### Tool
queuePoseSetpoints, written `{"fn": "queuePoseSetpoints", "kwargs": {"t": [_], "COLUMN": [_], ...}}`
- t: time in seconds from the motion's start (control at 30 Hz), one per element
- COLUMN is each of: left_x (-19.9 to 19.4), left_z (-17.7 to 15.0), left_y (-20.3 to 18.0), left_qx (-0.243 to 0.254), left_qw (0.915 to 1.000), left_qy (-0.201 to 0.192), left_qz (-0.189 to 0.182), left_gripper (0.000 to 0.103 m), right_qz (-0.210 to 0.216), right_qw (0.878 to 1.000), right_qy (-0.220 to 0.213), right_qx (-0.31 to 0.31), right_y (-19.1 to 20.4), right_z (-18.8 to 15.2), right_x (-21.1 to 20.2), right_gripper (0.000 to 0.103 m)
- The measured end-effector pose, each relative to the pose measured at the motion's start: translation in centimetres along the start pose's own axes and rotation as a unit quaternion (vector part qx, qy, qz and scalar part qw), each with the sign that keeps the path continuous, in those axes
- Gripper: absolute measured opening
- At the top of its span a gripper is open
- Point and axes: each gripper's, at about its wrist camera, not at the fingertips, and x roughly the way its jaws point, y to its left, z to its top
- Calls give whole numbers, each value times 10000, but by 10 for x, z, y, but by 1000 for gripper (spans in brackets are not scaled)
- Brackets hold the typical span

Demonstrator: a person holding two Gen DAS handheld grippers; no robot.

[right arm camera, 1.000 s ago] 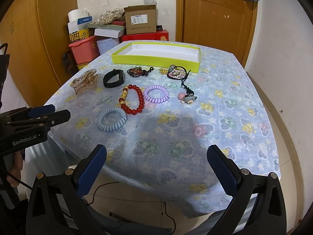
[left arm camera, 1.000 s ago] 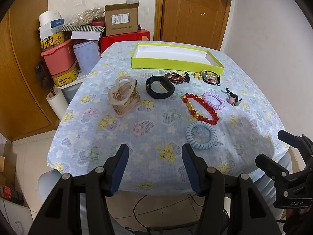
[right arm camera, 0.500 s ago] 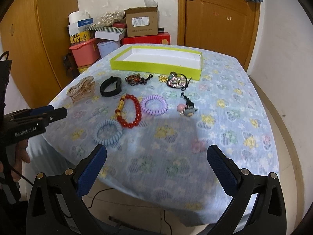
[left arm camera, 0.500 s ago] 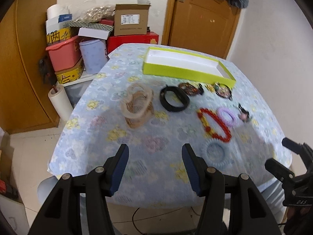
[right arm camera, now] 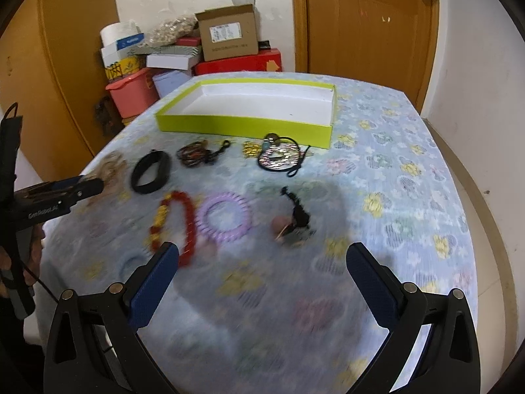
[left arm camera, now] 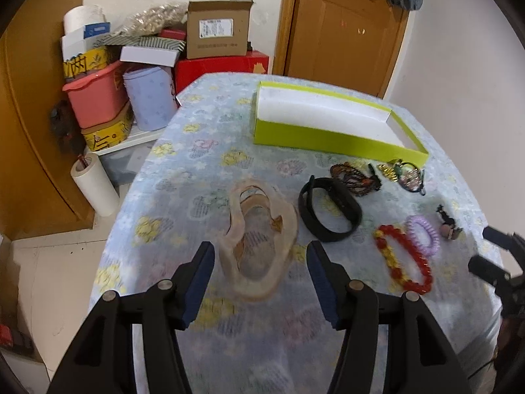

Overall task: Organize jewelry
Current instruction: 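Grasp the beige claw clip with the left tool while the right tool grasps the pink-ball charm, then carry the clip and charm into the yellow-green tray and open both tools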

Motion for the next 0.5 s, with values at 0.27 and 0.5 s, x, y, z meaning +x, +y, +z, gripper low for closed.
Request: {"fn": "queuePoseSetpoints", "kwargs": {"t": [0.27, 0.5], "left_x": [18, 20], "left_z": [5, 8], "left_y": [-1, -2], "left_qx": [148, 141], "left_qw": [9999, 9999], "left_qy": [44, -3], "left_qz": [-6, 8], "left_gripper": [49, 46], "right_qz": [-184, -289], "right_qw": [9992, 9990], "right_qy": [343, 332], "right_qx": [52, -17], "right_y": [-16, -17], "right_z": [11, 13], "right_x": [36, 35], "right_gripper": [55, 30]}}
